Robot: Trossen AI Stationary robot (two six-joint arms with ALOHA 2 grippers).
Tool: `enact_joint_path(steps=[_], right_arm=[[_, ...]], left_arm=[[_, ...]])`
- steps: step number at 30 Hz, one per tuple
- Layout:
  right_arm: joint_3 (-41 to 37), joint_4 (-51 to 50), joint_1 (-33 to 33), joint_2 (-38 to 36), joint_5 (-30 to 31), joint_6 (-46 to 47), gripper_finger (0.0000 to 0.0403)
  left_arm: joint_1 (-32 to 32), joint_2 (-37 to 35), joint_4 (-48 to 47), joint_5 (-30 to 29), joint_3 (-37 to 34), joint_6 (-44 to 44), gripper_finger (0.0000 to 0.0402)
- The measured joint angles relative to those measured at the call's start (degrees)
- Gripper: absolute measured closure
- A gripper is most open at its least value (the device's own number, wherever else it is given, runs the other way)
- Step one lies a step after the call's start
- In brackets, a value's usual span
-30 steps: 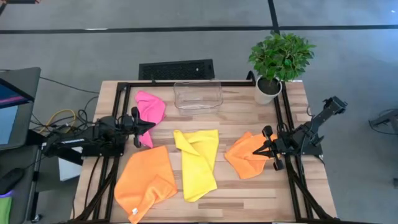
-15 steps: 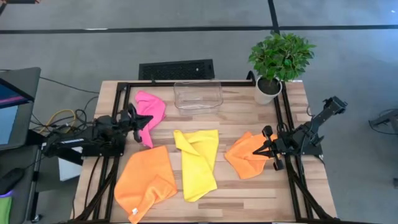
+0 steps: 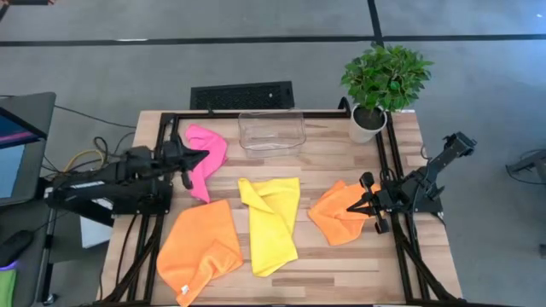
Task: Fold microfiber towels
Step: Fold the yellow towel
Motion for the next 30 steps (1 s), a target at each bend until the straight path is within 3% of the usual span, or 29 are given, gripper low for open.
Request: enact_joint_path(steps=[5,12,18,23,30], right_arm=[[0.0,0.0,0.0,0.0,0.0,0.0,0.0369],[0.0,0.0,0.0,0.0,0.0,0.0,0.0369],[0.0,0.0,0.0,0.0,0.0,-0.6,0.0369],[0.0,0.0,-0.3,0.0,0.1,-10.5,0.0369],[-0.2,1.4,-0.3,0.0,0.1,-11.2,0.0369]], left_arm=[[-3.6,10.6,-7.6,0.3,7.1,1.1,0.0401],[-14.3,21.1,-8.7,0.6,11.6,1.9,0.0401],[-22.8,25.8,-9.6,-2.5,11.9,-4.1,0.0401],[-28.6,28.5,-12.2,-8.2,11.9,-11.3,0.0401],[-31.5,31.5,-14.5,-12.4,11.9,-18.4,0.0402]])
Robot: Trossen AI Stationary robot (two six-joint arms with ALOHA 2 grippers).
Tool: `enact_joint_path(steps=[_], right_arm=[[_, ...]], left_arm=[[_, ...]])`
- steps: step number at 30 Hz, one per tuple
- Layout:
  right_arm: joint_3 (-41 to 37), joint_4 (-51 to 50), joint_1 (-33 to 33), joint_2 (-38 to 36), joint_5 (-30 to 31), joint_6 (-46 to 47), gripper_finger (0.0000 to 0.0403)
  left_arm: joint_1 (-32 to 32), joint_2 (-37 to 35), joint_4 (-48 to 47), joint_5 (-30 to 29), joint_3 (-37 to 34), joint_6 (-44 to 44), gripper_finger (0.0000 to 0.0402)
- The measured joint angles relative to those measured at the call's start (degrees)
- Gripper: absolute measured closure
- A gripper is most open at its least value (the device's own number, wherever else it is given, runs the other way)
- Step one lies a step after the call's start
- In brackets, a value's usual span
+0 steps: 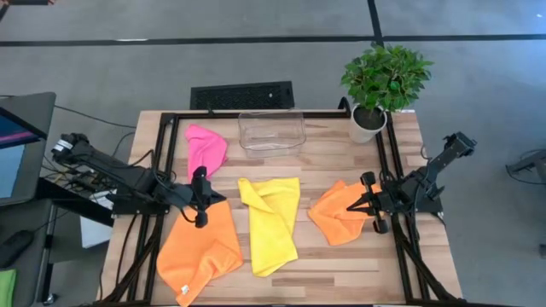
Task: Fold microfiber towels
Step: Fold the yellow towel
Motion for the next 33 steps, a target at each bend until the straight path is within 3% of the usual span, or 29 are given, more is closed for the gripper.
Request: enact_joint_path(steps=[9,19,28,33], right_arm=[[0.0,0.2,0.0,0.0,0.0,13.8,0.0369],[0.0,4.2,0.0,0.0,0.5,14.2,0.0370],[1.9,6.5,0.0,0.7,15.4,14.0,0.0394],[6.3,3.3,-0.4,4.5,18.2,17.1,0.0399]], left_arm=[[0.0,3.2,-0.8,-1.2,0.0,-5.5,0.0402],[0.0,6.4,-0.5,-0.9,0.0,-12.0,0.0402],[0.0,6.8,0.5,-1.8,0.0,-7.1,0.0402],[0.5,6.8,1.2,-2.6,0.0,-8.6,0.0402]])
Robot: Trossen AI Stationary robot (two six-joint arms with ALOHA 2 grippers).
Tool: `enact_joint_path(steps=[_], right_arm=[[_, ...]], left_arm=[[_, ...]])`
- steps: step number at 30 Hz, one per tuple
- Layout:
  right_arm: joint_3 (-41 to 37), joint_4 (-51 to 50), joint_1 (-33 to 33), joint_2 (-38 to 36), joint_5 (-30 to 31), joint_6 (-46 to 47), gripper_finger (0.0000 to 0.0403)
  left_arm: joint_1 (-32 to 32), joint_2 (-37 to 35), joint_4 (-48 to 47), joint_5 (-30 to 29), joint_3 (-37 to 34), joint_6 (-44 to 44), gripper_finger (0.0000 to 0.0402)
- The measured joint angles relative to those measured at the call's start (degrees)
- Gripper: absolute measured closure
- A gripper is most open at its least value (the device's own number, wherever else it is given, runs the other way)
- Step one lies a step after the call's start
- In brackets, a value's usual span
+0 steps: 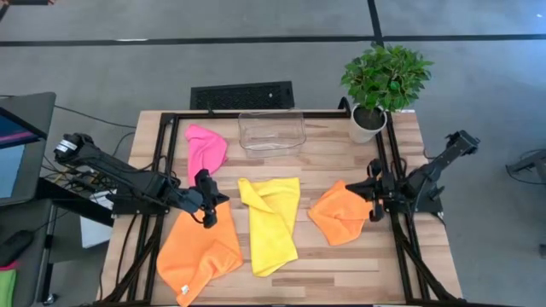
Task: Fold microfiber towels
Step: Fold the yellow towel
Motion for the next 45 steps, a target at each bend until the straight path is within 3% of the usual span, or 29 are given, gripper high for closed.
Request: enact_joint_path(steps=[8,13,15,20,26,36,45], right_arm=[[9.5,-10.5,-7.2,13.3,-0.7,14.6,0.0400],[14.6,-14.0,-12.8,22.4,-8.9,20.0,0.0395],[15.6,-13.0,-14.4,25.5,-11.9,20.0,0.0383],[16.9,-12.5,-17.2,31.6,-12.5,20.2,0.0339],[17.9,-12.5,-20.9,38.2,-12.9,22.2,0.0285],[25.6,-12.6,-32.7,53.5,-29.4,30.2,0.0220],[38.2,-18.0,-40.8,69.9,-35.4,30.6,0.0218]], left_arm=[[4.5,0.0,-0.1,0.2,0.0,-1.1,0.0402],[7.5,0.0,-0.1,0.2,0.0,-0.3,0.0402],[8.4,0.0,-0.1,0.2,0.0,-0.6,0.0401],[10.1,0.0,-0.1,0.2,0.0,-2.0,0.0389],[10.8,0.0,-0.1,0.3,0.0,-3.7,0.0341],[10.8,0.0,-0.1,0.3,0.0,-4.1,0.0282],[10.8,0.0,-0.1,1.7,0.0,-4.2,0.0280]])
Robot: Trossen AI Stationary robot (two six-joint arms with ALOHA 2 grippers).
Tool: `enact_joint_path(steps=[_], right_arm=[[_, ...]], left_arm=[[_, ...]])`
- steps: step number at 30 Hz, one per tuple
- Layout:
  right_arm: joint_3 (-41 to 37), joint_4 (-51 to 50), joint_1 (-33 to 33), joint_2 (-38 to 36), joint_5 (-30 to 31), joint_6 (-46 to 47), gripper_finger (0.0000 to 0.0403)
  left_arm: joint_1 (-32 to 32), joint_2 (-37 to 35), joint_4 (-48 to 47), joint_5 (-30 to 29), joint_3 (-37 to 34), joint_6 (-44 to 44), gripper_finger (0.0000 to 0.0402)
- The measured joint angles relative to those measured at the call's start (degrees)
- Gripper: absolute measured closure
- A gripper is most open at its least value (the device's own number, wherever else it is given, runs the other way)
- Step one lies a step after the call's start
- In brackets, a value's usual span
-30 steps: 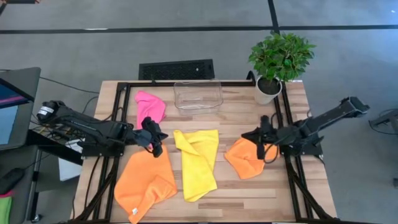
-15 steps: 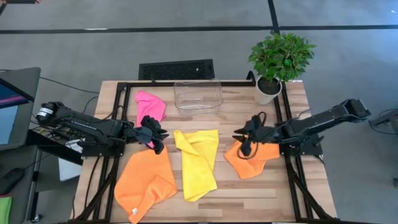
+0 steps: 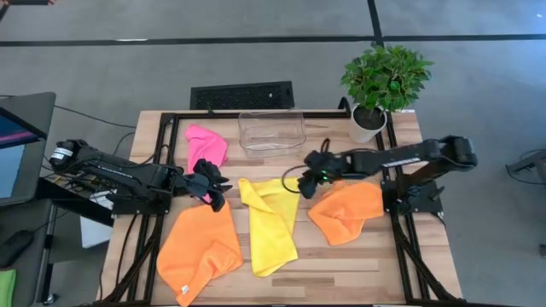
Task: Fold microfiber towels
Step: Fold the yellow towel
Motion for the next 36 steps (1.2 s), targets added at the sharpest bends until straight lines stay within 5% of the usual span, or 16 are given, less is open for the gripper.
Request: enact_joint_path(steps=[16,36], right_arm=[[12.2,-7.7,-4.6,19.7,-6.8,-4.1,0.0227],[14.2,-12.9,-5.6,20.4,-0.3,-4.6,0.0229]], left_arm=[[0.0,0.0,-0.1,3.1,0.0,-0.1,0.0280],[0.0,0.0,-0.1,3.1,0.0,-0.1,0.0280]])
